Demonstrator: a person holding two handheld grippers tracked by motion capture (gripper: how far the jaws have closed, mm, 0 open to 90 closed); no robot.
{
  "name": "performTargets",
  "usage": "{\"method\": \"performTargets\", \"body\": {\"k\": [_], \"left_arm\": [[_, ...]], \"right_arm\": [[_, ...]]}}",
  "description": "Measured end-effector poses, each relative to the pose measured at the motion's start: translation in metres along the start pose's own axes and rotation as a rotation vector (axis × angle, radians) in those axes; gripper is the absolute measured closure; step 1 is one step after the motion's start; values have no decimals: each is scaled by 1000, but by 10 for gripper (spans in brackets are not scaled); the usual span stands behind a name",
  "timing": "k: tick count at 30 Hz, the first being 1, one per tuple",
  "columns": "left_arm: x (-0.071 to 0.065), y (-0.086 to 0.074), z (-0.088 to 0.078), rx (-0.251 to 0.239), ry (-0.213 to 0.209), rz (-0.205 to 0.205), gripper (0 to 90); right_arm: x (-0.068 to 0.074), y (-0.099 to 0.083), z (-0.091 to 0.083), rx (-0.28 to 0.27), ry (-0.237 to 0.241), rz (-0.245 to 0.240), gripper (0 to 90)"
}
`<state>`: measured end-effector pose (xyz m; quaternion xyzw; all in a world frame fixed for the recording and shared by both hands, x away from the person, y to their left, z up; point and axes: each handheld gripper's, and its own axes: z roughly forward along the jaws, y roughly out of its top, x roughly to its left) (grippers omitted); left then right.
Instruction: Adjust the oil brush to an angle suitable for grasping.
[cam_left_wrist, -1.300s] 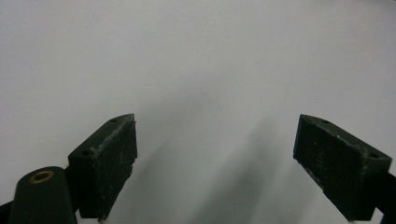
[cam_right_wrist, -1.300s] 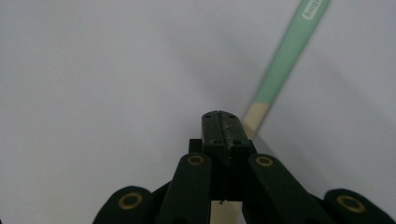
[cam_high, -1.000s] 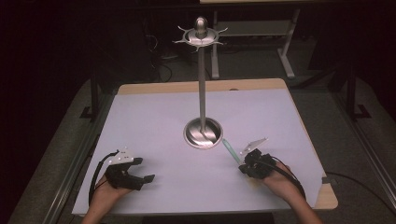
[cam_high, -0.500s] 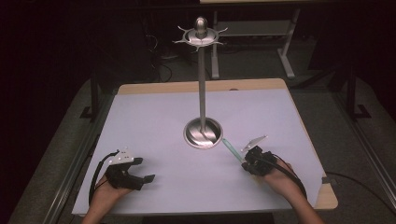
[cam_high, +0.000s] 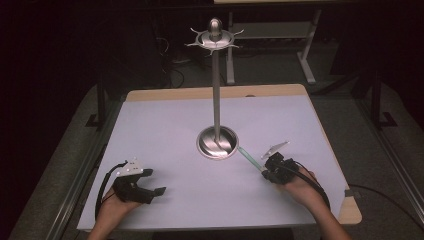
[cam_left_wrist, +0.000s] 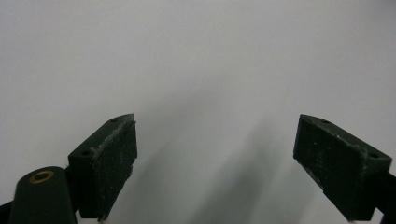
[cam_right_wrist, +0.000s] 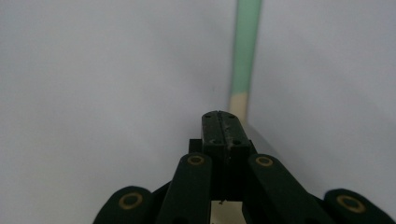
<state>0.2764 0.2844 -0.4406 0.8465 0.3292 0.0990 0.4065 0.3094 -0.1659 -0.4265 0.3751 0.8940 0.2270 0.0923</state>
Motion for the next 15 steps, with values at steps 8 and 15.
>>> {"method": "performTargets", "body": {"k": [8, 15], "left_arm": [[0, 0, 0, 0, -1, 0, 133], [0, 0, 0, 2, -2, -1, 132]], "right_arm": [[-10, -1, -1, 2, -23, 14, 900], [-20, -4, -2, -2, -31, 30, 900]]}}
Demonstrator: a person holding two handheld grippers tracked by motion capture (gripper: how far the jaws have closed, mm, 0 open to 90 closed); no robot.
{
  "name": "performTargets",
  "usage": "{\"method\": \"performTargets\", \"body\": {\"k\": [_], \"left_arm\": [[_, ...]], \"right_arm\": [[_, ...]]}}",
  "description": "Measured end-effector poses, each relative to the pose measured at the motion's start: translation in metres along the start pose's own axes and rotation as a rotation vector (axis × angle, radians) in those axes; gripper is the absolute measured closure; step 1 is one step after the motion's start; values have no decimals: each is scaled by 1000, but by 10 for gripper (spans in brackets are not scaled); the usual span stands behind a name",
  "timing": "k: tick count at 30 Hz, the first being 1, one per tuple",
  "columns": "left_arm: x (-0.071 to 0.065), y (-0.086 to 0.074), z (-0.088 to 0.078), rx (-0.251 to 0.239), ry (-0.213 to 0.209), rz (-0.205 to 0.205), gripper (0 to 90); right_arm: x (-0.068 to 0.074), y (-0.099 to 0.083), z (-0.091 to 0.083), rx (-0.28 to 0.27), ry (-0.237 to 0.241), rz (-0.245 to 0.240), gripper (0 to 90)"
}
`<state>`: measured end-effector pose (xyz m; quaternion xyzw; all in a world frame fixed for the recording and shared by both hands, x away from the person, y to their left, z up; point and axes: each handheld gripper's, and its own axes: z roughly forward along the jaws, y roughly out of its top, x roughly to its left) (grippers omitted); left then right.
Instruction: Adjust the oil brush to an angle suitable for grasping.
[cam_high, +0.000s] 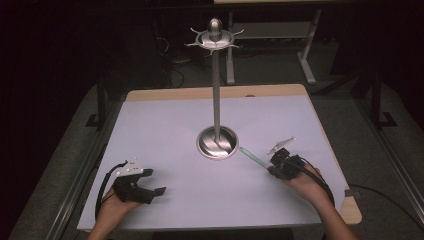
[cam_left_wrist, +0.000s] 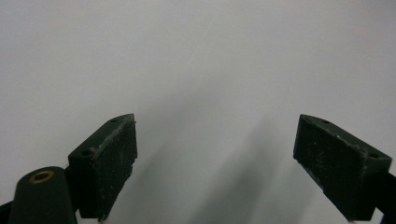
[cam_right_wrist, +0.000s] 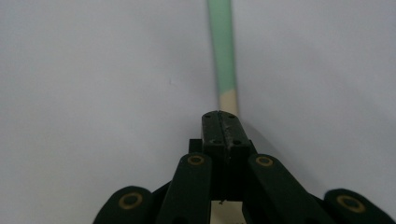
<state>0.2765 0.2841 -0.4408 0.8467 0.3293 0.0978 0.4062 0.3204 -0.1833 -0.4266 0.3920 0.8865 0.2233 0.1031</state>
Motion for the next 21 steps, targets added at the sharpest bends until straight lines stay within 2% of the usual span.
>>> {"method": "performTargets", "body": {"k": [3, 6, 8, 10, 13, 14, 20, 21], "left_arm": [[0, 0, 0, -1, 0, -3, 133], [0, 0, 1, 0, 0, -3, 133], [0, 0, 1, 4, -1, 0, 132], [0, 0, 1, 5, -1, 0, 133], [0, 0, 1, 7, -1, 0, 133], [0, 0, 1, 6, -3, 0, 133], [0, 1, 2, 8, -7, 2, 132], [0, 1, 2, 9, -7, 2, 132]], "right_arm": [[-6, -1, -1, -6, 12, 14, 900], [-9, -2, -1, -11, 15, -1, 900], [-10, -3, -1, -19, 38, -8, 900], [-12, -3, -3, -36, 76, 14, 899], [-15, -1, -7, -48, 89, 24, 869], [-17, 1, -8, -53, 105, 31, 833], [-21, 10, -10, -47, 106, 30, 769], [-23, 15, -11, -42, 105, 22, 734]]}}
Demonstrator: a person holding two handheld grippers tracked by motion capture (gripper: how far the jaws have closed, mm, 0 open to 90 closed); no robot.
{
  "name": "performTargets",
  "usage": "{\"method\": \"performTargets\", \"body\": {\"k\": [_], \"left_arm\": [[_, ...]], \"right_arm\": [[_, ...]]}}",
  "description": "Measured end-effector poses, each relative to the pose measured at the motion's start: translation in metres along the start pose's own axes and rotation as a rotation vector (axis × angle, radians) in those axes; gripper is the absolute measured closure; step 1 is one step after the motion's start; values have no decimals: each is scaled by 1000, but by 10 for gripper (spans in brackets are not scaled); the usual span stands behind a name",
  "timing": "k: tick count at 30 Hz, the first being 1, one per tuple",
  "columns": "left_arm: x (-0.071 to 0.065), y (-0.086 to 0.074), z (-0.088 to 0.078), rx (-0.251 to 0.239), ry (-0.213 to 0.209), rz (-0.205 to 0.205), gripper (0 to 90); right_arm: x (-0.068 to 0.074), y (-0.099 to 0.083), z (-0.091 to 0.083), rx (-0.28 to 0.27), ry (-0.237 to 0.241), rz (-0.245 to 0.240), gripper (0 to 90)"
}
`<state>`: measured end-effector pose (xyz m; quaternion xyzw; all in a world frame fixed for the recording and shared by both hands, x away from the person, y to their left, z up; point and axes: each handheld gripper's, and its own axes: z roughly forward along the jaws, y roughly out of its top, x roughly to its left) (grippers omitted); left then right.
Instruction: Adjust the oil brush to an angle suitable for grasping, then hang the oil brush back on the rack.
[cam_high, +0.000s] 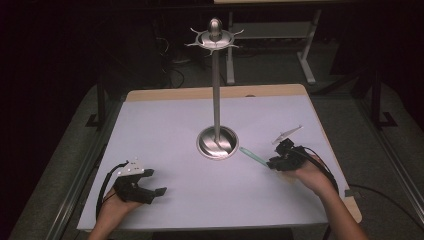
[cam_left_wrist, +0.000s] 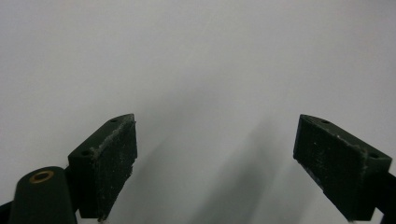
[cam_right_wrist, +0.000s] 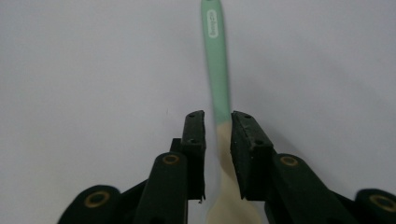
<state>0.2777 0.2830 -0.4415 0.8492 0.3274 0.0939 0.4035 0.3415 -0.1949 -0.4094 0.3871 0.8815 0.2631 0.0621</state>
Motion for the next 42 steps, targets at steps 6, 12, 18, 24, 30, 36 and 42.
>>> {"method": "performTargets", "body": {"k": [6, 12, 18, 24, 30, 36, 42], "left_arm": [[0, 0, 1, 3, -5, -3, 132], [0, 0, 1, 4, -8, -5, 132], [0, 0, 1, 3, -9, -5, 133], [-1, 0, 1, 5, -12, -1, 133], [0, 0, 2, 9, -15, -3, 133], [-1, 0, 2, 7, -17, 1, 133], [-1, 0, 2, 7, -17, 1, 132]], "right_arm": [[-3, 14, 0, 22, 20, -13, 665], [-3, 34, 6, 67, 30, -61, 647], [-2, 47, 12, 97, 24, -85, 654], [-3, 60, 22, 149, 21, -110, 674], [-2, 66, 35, 212, 13, -147, 686], [0, 72, 44, 242, 28, -154, 699], [0, 71, 53, 285, 18, -166, 711]]}}
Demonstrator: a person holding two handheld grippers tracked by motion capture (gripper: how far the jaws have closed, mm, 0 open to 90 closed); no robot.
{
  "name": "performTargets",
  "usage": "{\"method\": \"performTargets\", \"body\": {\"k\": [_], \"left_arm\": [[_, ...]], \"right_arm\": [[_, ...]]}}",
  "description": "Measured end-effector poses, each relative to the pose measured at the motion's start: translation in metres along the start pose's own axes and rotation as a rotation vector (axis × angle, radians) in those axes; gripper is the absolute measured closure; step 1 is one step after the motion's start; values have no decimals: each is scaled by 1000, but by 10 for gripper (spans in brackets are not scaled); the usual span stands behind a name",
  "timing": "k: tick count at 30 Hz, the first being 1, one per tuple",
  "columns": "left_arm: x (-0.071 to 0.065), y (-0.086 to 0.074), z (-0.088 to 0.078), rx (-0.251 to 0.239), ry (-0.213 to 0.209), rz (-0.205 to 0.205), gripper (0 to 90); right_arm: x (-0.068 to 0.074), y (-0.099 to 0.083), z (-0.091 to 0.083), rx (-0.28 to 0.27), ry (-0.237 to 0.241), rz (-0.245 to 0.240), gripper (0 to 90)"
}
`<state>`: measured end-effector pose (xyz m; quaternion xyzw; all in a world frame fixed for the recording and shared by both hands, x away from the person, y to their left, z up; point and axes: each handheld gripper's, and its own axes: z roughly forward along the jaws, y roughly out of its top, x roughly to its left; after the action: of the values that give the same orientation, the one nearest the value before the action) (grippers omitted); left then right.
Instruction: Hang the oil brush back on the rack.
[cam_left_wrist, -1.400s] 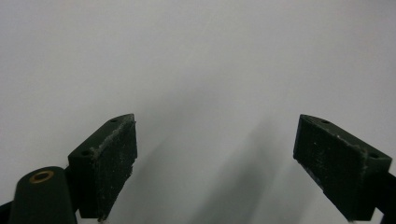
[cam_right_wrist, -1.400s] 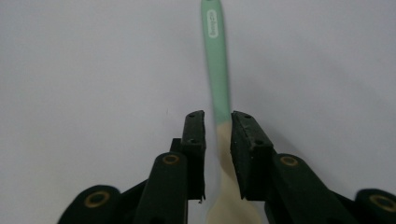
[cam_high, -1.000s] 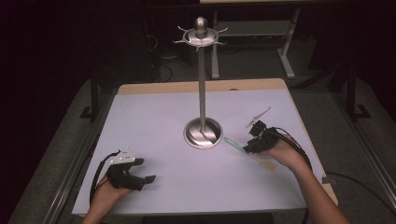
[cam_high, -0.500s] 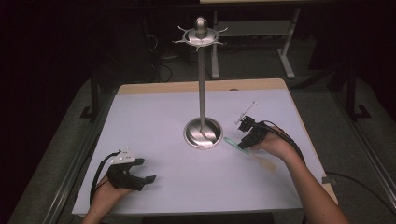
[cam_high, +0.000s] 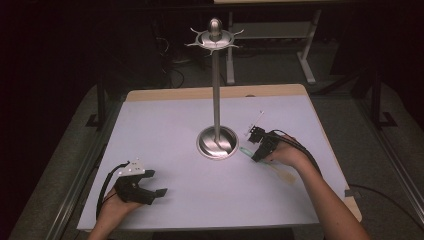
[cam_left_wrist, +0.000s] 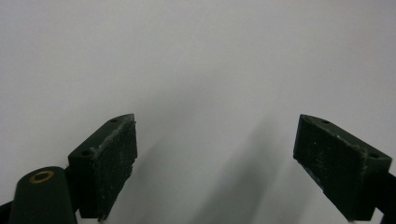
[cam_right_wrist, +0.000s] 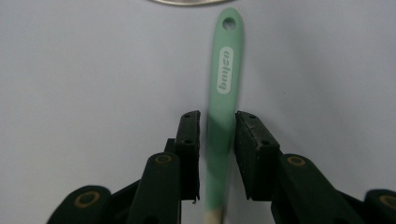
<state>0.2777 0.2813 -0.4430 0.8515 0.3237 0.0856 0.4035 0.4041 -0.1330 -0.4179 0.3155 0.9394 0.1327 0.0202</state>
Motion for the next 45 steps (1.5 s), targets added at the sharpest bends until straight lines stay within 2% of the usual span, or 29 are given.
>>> {"method": "performTargets", "body": {"k": [11, 12, 17, 24, 35, 38, 39, 40, 42, 45], "left_arm": [[-1, 0, 2, 9, -4, 3, 132], [-1, 0, 2, 12, -4, 4, 132], [-1, 0, 1, 11, -5, 4, 133], [-1, 0, 1, 12, -5, 7, 132], [-1, 0, 1, 10, -5, 4, 133], [0, 0, 1, 5, -6, 2, 133], [0, 0, 1, 5, -6, 2, 133], [0, 0, 1, 6, -7, 0, 133], [0, 0, 1, 9, -7, 1, 133], [-1, 0, 1, 9, -7, 3, 133]], "right_arm": [[0, 4, 3, 28, -10, 4, 737], [2, 8, 3, 55, -21, -8, 738], [2, 13, 4, 100, -21, -1, 746], [2, 15, 4, 108, -20, 16, 775], [-2, 8, 1, 58, -7, 38, 780], [-3, 7, -6, 14, -13, 36, 780], [-3, 7, -6, 14, -13, 36, 780], [-3, 5, -11, -14, -12, 35, 779], [-4, 4, -14, -27, -10, 35, 779], [-6, 0, -21, -64, -1, 61, 779]]}}
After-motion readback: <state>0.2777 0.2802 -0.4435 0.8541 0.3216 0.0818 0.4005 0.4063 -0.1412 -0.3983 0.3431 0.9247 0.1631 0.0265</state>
